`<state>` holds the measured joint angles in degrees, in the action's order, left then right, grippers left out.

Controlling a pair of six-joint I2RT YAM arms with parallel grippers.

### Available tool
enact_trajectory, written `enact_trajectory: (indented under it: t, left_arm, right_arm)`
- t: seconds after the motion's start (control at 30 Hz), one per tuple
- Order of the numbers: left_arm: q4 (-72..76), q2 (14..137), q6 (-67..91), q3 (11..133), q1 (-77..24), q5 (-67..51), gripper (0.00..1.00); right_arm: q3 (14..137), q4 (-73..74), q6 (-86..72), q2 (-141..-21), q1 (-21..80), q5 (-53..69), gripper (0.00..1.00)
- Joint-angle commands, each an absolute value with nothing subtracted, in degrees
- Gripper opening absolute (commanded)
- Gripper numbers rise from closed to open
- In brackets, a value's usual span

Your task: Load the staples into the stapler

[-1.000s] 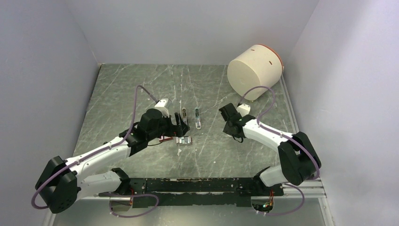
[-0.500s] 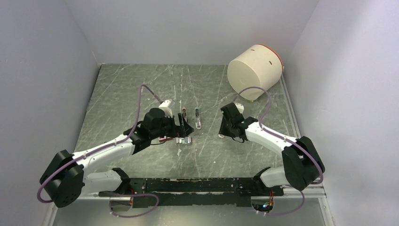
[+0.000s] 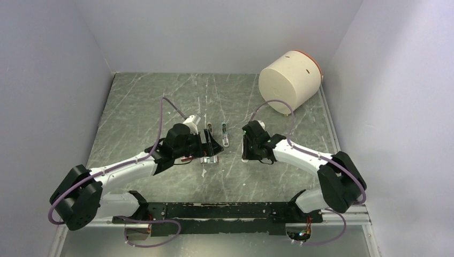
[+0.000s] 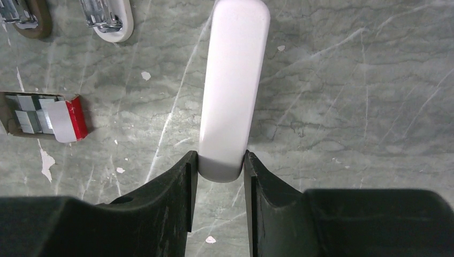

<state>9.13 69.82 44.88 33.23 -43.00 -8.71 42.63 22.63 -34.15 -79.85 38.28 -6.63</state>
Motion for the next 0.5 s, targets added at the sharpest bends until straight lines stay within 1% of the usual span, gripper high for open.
enact_trajectory:
  t: [0.0,0.13,0.2,0.37,0.47]
  left_arm:
    - [9.97,69.24,46.11,33.36,-43.38,-9.01,0.93]
    - [9.7,68.63,45.85,33.4,-43.36,-8.23,0.93]
    - [9.14,68.35,45.61,33.55,-43.38,-7.58,0.94]
    - [8.98,68.41,44.94,33.83,-43.4,-8.09,0.94]
    - [9.72,68.77,44.92,33.48,-43.35,-8.59,0.93]
  right_arm:
    - [45.62,27.5,-32.51,-80.92,38.5,-9.73,0.39]
    - [46.66,28.0,-32.03,-79.37,38.97,-9.77,0.57]
    - [46.54,27.95,-31.98,-78.52,39.11,-9.04,0.61]
    - [46.02,28.23,-33.52,-78.48,39.8,-9.34,0.62]
    - [46.26,28.02,-34.56,-79.83,41.04,-10.34,0.59]
